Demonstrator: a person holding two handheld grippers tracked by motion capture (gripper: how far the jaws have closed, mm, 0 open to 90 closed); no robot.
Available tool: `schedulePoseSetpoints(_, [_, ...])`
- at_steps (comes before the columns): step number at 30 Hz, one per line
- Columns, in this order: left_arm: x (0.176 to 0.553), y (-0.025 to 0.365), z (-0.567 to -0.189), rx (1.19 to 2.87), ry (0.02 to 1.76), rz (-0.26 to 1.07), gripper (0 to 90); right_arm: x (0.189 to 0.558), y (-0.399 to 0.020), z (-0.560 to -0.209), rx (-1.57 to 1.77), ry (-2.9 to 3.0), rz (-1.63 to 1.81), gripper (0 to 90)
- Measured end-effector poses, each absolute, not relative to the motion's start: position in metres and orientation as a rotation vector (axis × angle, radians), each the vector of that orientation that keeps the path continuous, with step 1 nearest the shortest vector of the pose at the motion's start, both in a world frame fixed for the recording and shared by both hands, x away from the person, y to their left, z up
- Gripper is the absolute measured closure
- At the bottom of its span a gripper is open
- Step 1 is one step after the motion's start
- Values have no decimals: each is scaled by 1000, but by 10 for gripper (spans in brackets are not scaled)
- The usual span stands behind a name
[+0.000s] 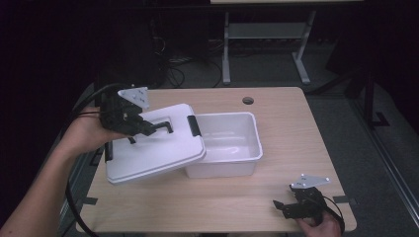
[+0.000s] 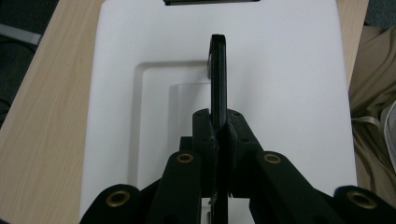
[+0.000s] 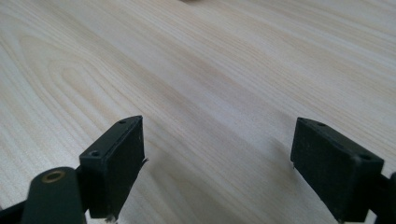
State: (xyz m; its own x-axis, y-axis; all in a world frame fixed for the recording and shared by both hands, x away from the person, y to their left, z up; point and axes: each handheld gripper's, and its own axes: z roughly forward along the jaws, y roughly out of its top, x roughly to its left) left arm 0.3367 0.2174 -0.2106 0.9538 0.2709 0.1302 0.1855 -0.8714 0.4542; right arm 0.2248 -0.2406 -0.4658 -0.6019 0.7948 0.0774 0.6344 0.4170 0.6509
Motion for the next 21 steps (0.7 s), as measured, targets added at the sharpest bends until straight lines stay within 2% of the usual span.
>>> schedulePoseSetpoints(21, [366,155,-220,2636,224,204,840,225,-243,-464,1251,2417,982,170])
